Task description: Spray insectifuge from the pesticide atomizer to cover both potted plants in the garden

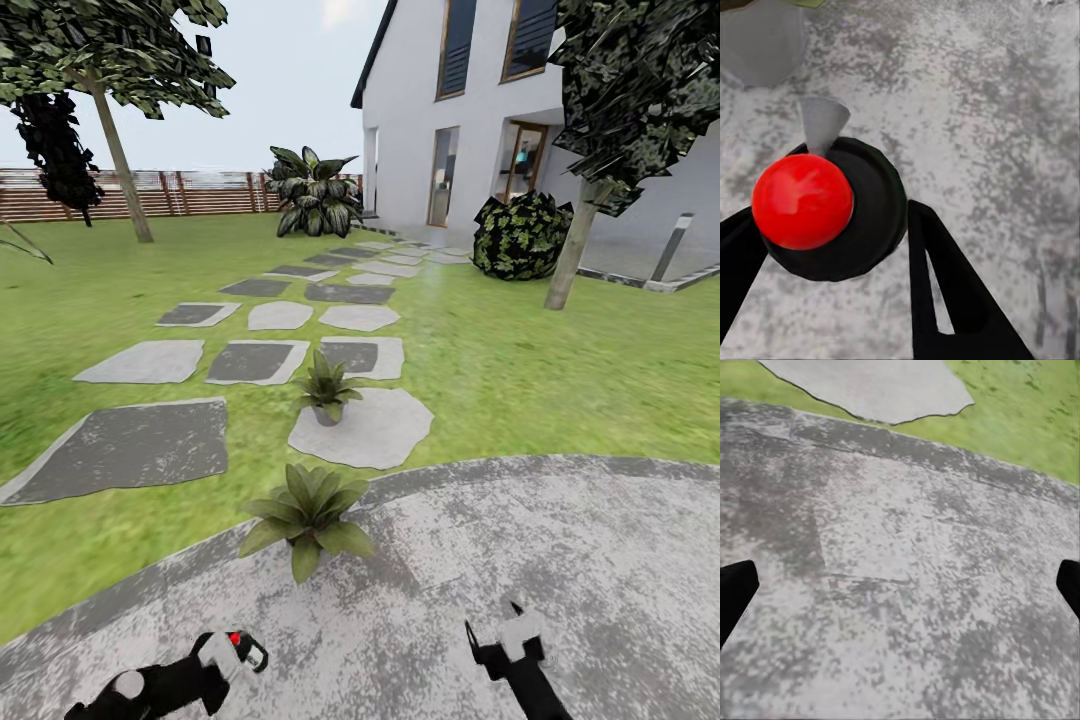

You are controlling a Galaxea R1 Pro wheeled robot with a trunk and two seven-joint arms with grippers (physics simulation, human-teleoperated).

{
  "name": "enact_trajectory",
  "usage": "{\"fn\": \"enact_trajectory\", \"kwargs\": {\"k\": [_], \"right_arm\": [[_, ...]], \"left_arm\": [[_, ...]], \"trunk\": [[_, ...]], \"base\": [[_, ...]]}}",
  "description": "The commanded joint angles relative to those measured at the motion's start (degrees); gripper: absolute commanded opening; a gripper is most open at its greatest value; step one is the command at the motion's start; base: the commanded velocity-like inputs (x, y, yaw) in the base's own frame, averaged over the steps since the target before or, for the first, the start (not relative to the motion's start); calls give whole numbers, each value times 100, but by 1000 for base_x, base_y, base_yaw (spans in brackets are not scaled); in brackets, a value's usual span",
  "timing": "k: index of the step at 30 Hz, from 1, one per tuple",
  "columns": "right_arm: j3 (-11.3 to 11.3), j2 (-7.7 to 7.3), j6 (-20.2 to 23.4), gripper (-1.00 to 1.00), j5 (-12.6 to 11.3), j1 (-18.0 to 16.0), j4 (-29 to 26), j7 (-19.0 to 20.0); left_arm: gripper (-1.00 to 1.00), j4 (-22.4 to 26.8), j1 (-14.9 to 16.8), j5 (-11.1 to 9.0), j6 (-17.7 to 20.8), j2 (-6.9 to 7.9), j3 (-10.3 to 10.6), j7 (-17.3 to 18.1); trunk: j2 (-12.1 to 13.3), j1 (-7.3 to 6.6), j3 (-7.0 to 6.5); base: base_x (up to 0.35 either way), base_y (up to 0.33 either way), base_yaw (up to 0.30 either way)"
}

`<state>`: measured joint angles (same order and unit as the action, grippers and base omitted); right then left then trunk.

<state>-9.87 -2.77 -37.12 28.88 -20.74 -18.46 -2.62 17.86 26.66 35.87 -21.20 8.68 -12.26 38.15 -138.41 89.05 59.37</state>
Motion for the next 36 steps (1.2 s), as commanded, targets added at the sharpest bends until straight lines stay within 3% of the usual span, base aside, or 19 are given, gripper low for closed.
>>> {"fn": "enact_trajectory", "kwargs": {"k": [1,2,3,4,6,7,8,9,10,14,15,20,24,26,33,36], "right_arm": [[-32,5,-15,100,383,-6,-69,-28],[-32,10,-12,100,530,-6,-108,-28],[-32,36,-3,100,935,-7,-223,-28],[-32,50,3,100,1137,-8,-282,-28],[-32,75,7,100,1348,-12,-346,-20],[-32,110,10,100,1494,-24,-387,194],[-32,120,11,100,1533,-33,-409,444],[-32,126,11,100,1558,-53,-469,787],[-32,127,19,100,1589,-108,-692,1623],[-37,128,123,100,1609,-171,-1078,2963],[-34,128,375,100,1612,-218,-1246,3485],[-32,128,776,100,1612,-492,-1455,4441],[-32,128,847,100,1605,-756,-1527,5460],[-32,128,854,100,1592,-787,-1619,5769],[-40,132,856,100,1543,-799,-1907,6376],[-41,152,856,100,1536,-799,-1943,6436]], "left_arm": [[-100,7,83,260,151,4,-57,369],[-100,10,115,361,216,4,-57,516],[-100,54,192,670,361,-6,-57,916],[-100,95,228,844,422,-14,-59,1122],[-100,179,263,1065,490,-33,-62,1388],[-100,342,306,1278,673,-54,-63,1776],[-100,441,332,1353,811,-62,-61,1984],[-100,550,360,1410,951,-69,-59,2196],[-100,774,429,1495,1165,-83,-58,2591],[-100,1043,556,1609,1300,-156,-57,3111],[-100,1096,637,1725,1324,-231,-57,3310],[-100,1127,799,2303,1512,-414,-57,3599],[-100,1132,828,3021,1669,-626,-56,3757],[-100,1132,831,3221,1684,-656,-59,3776],[-100,1093,826,3301,1671,-657,-34,3787],[-100,1066,824,3298,1680,-657,137,3787]], "trunk": [[-2,-1,5],[-2,-1,5],[-2,-1,5],[-2,-1,5],[-2,-1,5],[-2,-1,5],[-2,-1,5],[-2,-1,5],[-2,-1,5],[-2,-1,5],[-2,-1,5],[-2,-1,5],[-2,-1,5],[-2,-1,5],[-2,-1,5],[-2,-1,5]], "base": [[0,0,0],[0,0,0],[0,0,0],[0,0,0],[0,0,0],[0,0,0],[0,0,0],[0,0,0],[0,0,0],[0,0,0],[0,0,0],[0,0,0],[0,0,0],[0,0,0],[0,0,0],[0,0,0]]}}
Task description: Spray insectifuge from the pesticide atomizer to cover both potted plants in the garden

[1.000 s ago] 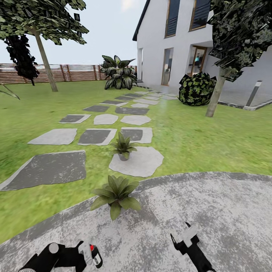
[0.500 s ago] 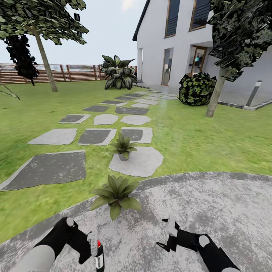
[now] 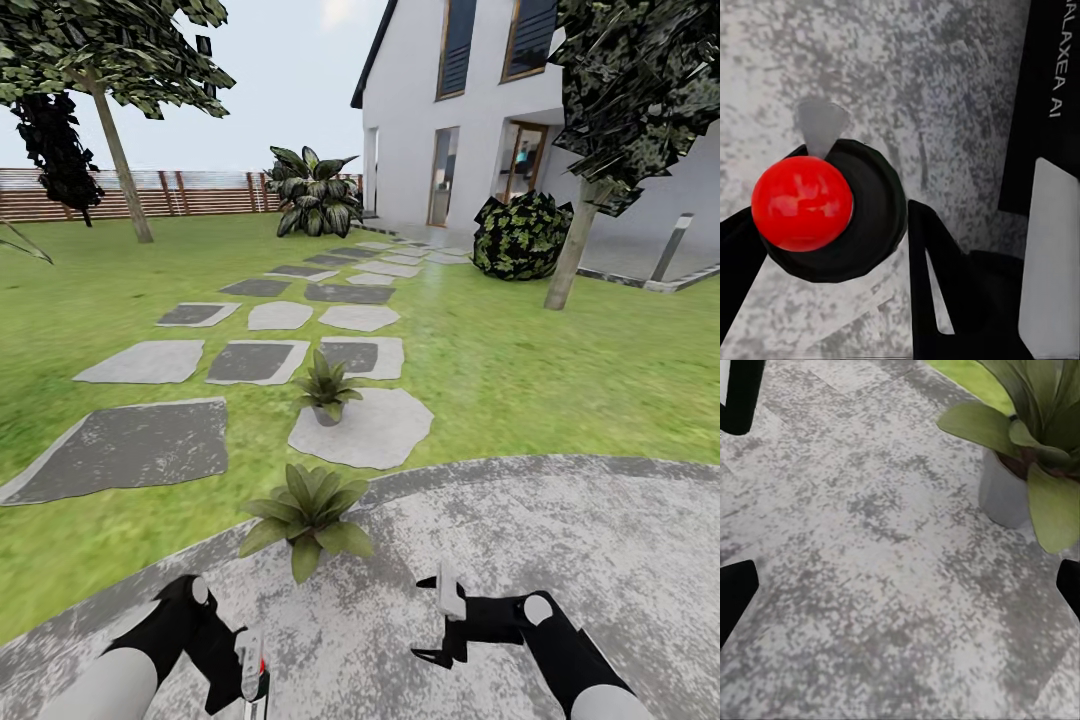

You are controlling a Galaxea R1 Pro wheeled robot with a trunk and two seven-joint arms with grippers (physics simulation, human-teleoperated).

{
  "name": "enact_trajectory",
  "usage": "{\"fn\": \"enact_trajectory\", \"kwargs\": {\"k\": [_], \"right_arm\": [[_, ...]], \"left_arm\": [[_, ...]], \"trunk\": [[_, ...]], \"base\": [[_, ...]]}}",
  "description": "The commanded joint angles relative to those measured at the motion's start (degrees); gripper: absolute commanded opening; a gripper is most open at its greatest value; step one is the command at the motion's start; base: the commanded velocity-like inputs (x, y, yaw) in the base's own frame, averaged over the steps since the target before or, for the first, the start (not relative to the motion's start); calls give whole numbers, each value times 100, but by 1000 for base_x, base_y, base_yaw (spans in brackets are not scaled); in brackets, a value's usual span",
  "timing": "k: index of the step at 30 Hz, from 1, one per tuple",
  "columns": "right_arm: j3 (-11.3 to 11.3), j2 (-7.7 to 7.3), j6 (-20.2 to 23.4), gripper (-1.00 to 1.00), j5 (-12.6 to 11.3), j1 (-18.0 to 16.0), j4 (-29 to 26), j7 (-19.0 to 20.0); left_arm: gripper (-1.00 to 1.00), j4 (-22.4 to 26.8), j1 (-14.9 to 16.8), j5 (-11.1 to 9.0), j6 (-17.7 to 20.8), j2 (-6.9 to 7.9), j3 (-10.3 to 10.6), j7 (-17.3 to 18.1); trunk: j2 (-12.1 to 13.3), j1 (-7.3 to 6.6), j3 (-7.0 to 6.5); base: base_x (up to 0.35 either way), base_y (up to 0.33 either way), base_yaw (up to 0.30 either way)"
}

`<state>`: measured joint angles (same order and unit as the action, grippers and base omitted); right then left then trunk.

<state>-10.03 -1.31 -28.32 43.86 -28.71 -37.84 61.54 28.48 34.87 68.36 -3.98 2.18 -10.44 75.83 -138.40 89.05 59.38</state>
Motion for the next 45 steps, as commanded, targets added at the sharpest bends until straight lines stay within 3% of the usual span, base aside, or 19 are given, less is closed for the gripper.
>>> {"fn": "enact_trajectory", "kwargs": {"k": [1,4,11,12,15,21,28,33,39,45], "right_arm": [[-22,29,-24,100,38,-3,-16,28],[-18,127,-24,100,42,-3,-48,39],[-18,204,-24,100,36,-3,-53,51],[-21,207,-24,-100,32,-3,-51,51],[-22,233,-24,-100,28,-3,-55,51],[-17,436,-21,-100,32,-3,-87,51],[-17,864,282,-100,35,-3,-200,51],[-17,914,308,-100,35,-3,-187,59],[-17,930,310,-100,35,-3,-150,60],[-12,936,310,-100,35,-3,-143,60]], "left_arm": [[-100,-4,3,49,-33,-7,32,19],[-100,-14,7,40,-19,-13,178,21],[-100,-15,-4,36,-37,-13,216,8],[-100,-16,-16,36,-39,-40,217,-10],[-100,10,-56,43,-50,-148,223,-39],[-100,52,-68,41,-83,-315,226,-79],[-100,67,-55,20,-93,-570,227,-436],[-100,146,-18,-52,-93,-612,220,-460],[-100,227,22,-92,-86,-879,229,-490],[-100,413,29,-94,-84,-1012,226,-523]], "trunk": [[-2,-1,5],[-2,-1,5],[-2,-1,5],[-2,-1,5],[-2,-1,5],[-2,-1,5],[-2,-1,5],[-2,-1,5],[-2,-1,5],[-2,-1,5]], "base": [[0,0,0],[0,0,0],[0,0,0],[0,0,0],[0,0,0],[0,0,0],[0,0,0],[0,0,0],[0,0,0],[0,0,0]]}}
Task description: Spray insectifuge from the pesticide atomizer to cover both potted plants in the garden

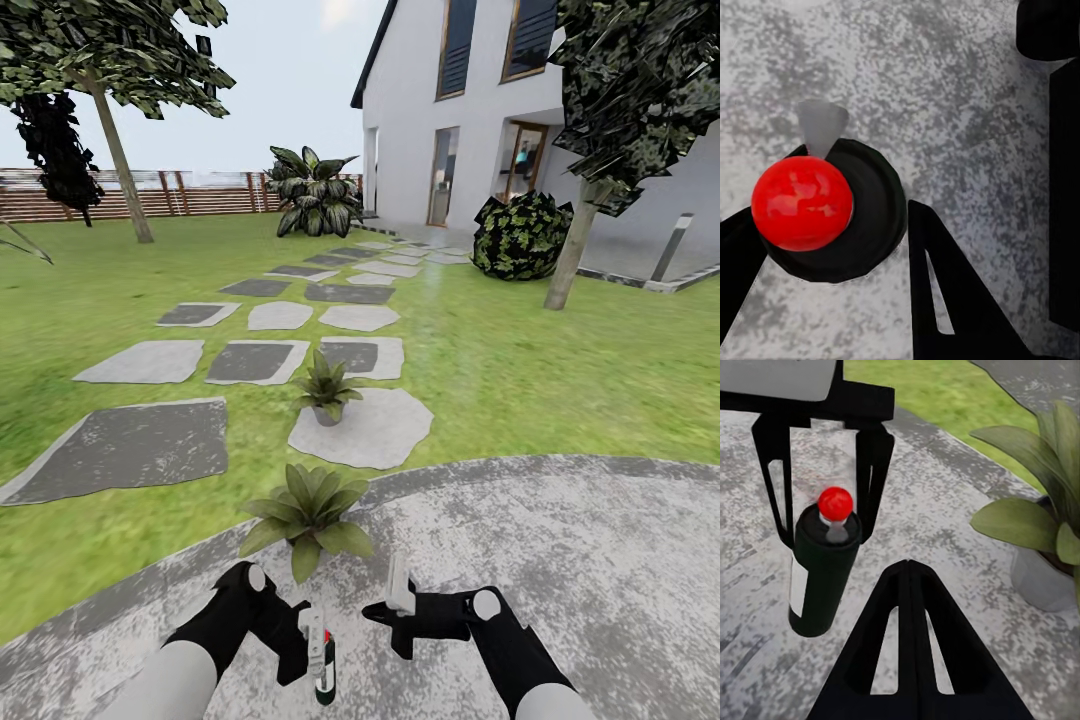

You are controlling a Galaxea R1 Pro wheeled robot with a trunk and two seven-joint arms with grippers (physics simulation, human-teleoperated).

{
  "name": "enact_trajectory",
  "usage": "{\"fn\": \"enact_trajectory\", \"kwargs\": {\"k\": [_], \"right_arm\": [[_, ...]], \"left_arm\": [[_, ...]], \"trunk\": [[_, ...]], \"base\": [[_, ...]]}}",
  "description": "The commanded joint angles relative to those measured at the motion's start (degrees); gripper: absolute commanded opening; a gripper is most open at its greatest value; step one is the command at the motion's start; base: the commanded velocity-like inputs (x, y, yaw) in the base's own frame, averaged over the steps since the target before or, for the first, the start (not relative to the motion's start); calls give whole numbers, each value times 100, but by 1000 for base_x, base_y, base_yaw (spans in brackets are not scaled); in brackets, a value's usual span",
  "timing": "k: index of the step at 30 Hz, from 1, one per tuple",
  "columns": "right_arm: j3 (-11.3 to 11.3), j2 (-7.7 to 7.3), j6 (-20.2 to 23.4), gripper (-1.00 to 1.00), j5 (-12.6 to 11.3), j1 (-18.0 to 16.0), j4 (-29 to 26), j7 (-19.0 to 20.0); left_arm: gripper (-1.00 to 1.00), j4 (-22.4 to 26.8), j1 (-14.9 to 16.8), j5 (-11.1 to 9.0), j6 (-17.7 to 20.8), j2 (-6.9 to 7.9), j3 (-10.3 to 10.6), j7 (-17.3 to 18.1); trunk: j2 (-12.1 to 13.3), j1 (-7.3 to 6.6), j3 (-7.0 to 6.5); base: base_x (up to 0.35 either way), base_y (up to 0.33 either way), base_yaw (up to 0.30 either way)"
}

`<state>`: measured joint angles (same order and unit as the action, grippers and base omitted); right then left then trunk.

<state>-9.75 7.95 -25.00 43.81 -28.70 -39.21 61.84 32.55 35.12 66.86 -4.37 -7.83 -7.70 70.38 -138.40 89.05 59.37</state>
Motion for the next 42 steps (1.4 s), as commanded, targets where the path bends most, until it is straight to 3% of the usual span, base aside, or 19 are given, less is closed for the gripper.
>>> {"fn": "enact_trajectory", "kwargs": {"k": [1,5,14,18,21,42], "right_arm": [[-38,11,-22,-100,40,-4,-3,30],[-36,84,-22,-100,40,-4,-2,30],[-36,96,-22,-100,40,-4,-3,30],[-36,96,-22,-100,40,-4,-3,30],[-36,93,-22,-100,42,-4,-7,30],[-36,93,-22,-100,43,-4,-7,30]], "left_arm": [[-100,12,3,56,-46,-22,-48,20],[-100,24,-3,56,-46,-42,-61,-235],[-100,23,-16,14,-54,-102,-65,-314],[-100,23,-14,-248,-60,-160,-59,-315],[-100,23,-14,-329,-63,-181,-56,-315],[-100,23,-5,-625,-87,-215,-57,-308]], "trunk": [[-2,-1,5],[-2,-1,5],[-2,-1,5],[-2,-1,5],[-2,-1,5],[-2,-1,5]], "base": [[0,0,0],[0,0,0],[0,0,0],[0,0,0],[0,0,0],[0,0,0]]}}
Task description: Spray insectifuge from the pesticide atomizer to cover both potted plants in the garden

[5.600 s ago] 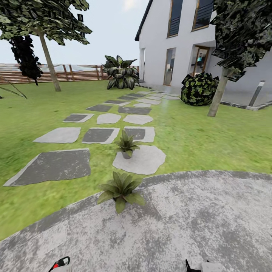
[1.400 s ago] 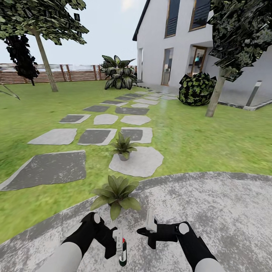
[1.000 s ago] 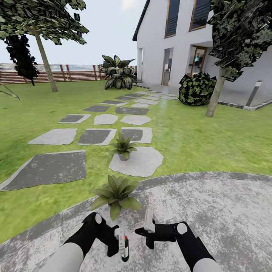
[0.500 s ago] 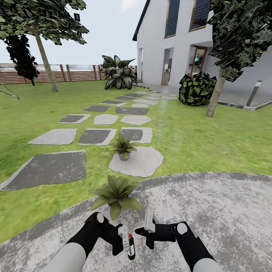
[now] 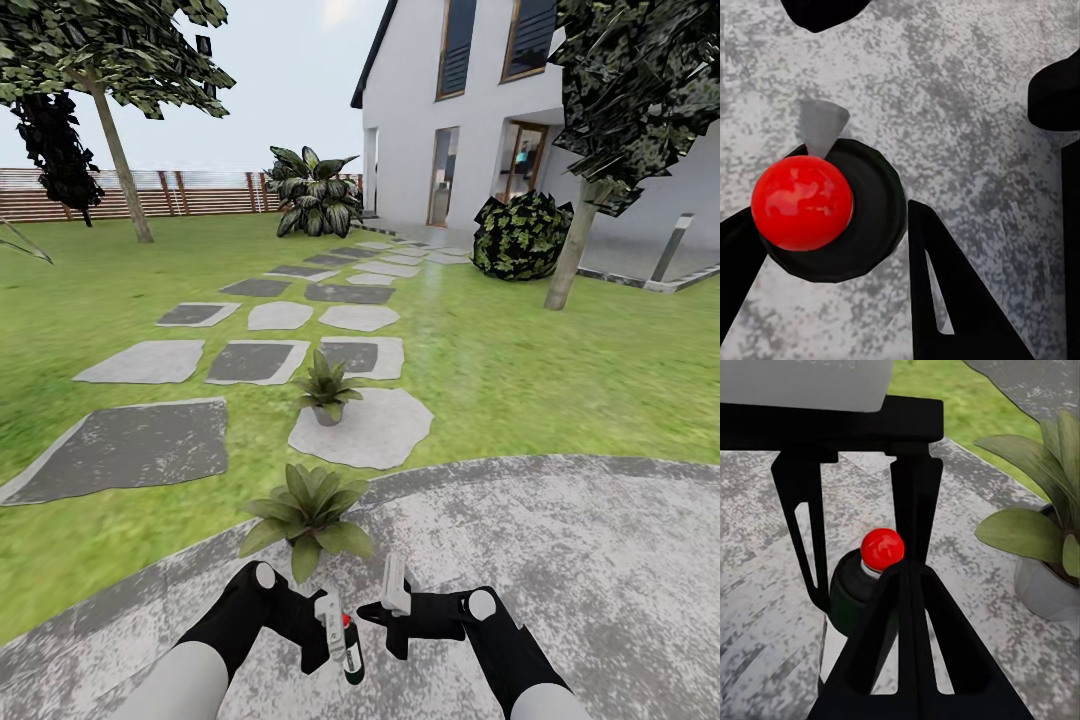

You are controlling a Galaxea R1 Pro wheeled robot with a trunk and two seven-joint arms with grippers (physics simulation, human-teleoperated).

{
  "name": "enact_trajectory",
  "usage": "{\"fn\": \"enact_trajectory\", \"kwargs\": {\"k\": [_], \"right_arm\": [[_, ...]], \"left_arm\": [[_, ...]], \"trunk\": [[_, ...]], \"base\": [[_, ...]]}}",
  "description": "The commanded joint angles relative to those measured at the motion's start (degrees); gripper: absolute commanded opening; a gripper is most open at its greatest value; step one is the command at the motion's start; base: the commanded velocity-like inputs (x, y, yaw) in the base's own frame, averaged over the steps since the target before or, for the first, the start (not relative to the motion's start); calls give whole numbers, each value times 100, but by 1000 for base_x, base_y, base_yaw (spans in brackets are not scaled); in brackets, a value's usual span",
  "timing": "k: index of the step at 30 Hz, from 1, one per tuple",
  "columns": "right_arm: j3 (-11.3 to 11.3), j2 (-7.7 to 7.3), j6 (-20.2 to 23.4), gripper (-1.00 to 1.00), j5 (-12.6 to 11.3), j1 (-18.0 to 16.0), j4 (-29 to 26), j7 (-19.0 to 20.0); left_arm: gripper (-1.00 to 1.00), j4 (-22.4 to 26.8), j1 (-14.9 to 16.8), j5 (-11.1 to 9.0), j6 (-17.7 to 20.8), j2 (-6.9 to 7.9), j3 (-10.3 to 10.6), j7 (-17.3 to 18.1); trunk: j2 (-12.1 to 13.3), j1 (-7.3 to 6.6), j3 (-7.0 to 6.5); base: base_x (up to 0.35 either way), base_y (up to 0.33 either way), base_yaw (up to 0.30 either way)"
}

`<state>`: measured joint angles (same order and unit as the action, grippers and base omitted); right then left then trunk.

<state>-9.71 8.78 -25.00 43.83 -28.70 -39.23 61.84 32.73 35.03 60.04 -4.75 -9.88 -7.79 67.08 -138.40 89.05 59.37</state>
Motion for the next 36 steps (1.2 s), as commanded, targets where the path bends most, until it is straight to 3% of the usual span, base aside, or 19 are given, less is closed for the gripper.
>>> {"fn": "enact_trajectory", "kwargs": {"k": [1,20,23,24,26,36], "right_arm": [[-40,10,-22,-100,40,-4,-6,30],[-41,10,-22,-100,45,-4,-6,30],[-41,10,-22,-100,44,-4,-6,30],[-42,10,-22,-100,45,-4,-6,30],[-41,10,-22,-100,46,-4,-6,30],[-44,10,-22,-100,47,-4,-6,30]], "left_arm": [[-100,5,2,55,-50,-8,-50,23],[-100,-27,2,43,-289,-12,-56,20],[-100,-30,3,-141,-294,-11,-54,17],[-100,-32,0,-330,-306,-7,-49,22],[-100,-37,-4,-403,-313,-6,-47,24],[-100,-39,-2,-440,-316,-5,-47,25]], "trunk": [[-2,-1,5],[-2,-1,5],[-2,-1,5],[-2,-1,5],[-2,-1,5],[-2,-1,5]], "base": [[0,0,0],[0,0,0],[0,0,0],[0,0,0],[0,0,0],[0,0,0]]}}
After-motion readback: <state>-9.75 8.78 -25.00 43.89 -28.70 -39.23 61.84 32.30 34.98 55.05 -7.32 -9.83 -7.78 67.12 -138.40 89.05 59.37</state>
